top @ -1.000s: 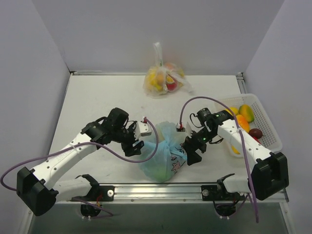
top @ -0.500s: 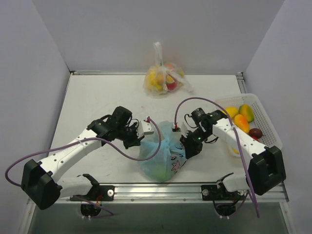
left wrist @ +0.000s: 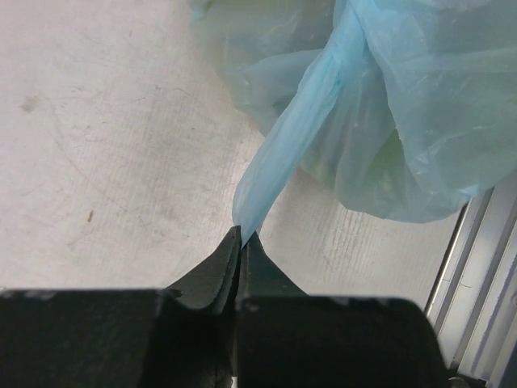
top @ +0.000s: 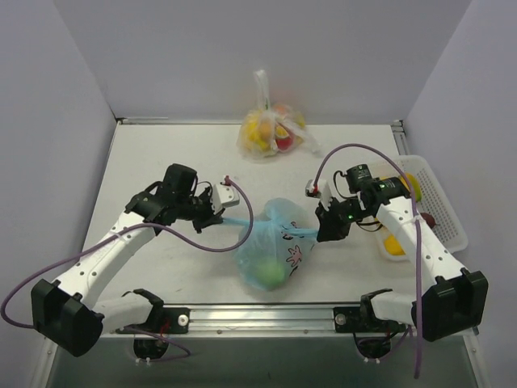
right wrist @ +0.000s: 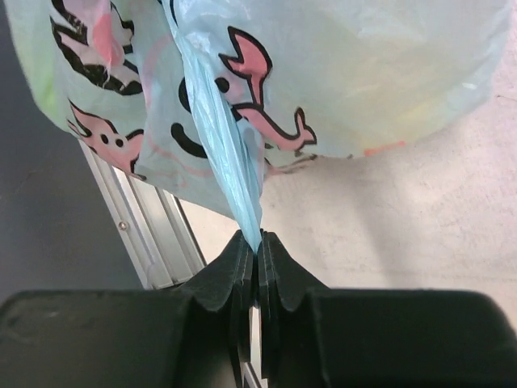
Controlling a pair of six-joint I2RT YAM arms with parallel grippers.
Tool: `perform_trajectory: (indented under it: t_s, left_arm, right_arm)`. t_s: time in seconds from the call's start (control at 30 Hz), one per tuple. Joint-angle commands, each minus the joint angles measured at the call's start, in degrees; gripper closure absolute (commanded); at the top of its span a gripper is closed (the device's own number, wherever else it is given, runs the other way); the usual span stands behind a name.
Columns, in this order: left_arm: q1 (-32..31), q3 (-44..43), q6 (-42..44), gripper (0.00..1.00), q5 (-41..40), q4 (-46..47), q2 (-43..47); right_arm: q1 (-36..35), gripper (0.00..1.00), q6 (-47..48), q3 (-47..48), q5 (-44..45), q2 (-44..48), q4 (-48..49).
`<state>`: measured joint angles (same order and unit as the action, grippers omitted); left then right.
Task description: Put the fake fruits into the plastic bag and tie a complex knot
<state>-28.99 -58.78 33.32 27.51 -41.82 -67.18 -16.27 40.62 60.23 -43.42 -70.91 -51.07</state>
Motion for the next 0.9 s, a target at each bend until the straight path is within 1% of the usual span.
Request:
perform_trajectory:
  t_s: [0.0, 0.1, 0.13, 0.17, 0.2, 0.27, 0.33, 0.5, 0.6, 0.7, 0.87]
  left_arm:
    - [4.0, -2.3, 4.0, 1.00, -9.2, -5.8, 3.3]
    - [4.0, -2.0, 4.1, 1.00, -6.1, -5.9, 4.4]
    - [3.9, -1.9, 3.4, 1.00, -3.9, -5.8, 4.2]
    - [3.6, -1.9, 3.1, 1.00, -3.4, -5.9, 3.9]
    - [3.4, -1.9, 2.8, 1.00, -3.8, -5.9, 3.5]
    - [3.4, -2.1, 2.2, 1.00, -7.0, -5.9, 2.6]
    - [4.6, -1.5, 2.6, 1.00, -8.4, -5.4, 2.4]
    - [10.2, 1.0, 3.0, 1.00, -13.8, -1.1, 4.2]
    - [14.3, 2.4, 4.0, 1.00, -16.2, 1.0, 5.0]
    - [17.5, 3.6, 5.7, 1.00, -17.4, 1.9, 5.0]
    - [19.8, 6.1, 8.2, 1.00, -18.5, 2.9, 4.7]
  right_arm:
    - [3.3, 1.00, 1.7, 1.8, 6.8, 1.0, -11.1]
    - [3.0, 1.00, 1.4, 2.9, 3.4, 0.0, -12.0]
    - [2.7, 1.00, 1.2, 3.2, 3.1, -0.8, -12.1]
    - [2.6, 1.00, 0.8, 4.0, 3.0, -1.2, -12.1]
    - [2.6, 1.00, 0.7, 4.4, 3.4, -1.4, -12.0]
    - [3.2, 1.00, 0.8, 5.1, 5.4, -1.6, -11.7]
    - [4.6, 1.00, 1.2, 5.6, 8.5, -1.2, -10.7]
    - [13.0, 1.00, 2.2, 5.9, 11.2, -0.2, -9.8]
    - [16.1, 1.00, 3.0, 3.9, 12.9, 1.3, -8.5]
    - [21.6, 1.00, 4.5, 0.9, 14.3, 1.7, -6.5]
    - [27.3, 1.00, 6.7, -2.2, 15.6, -0.4, -3.3]
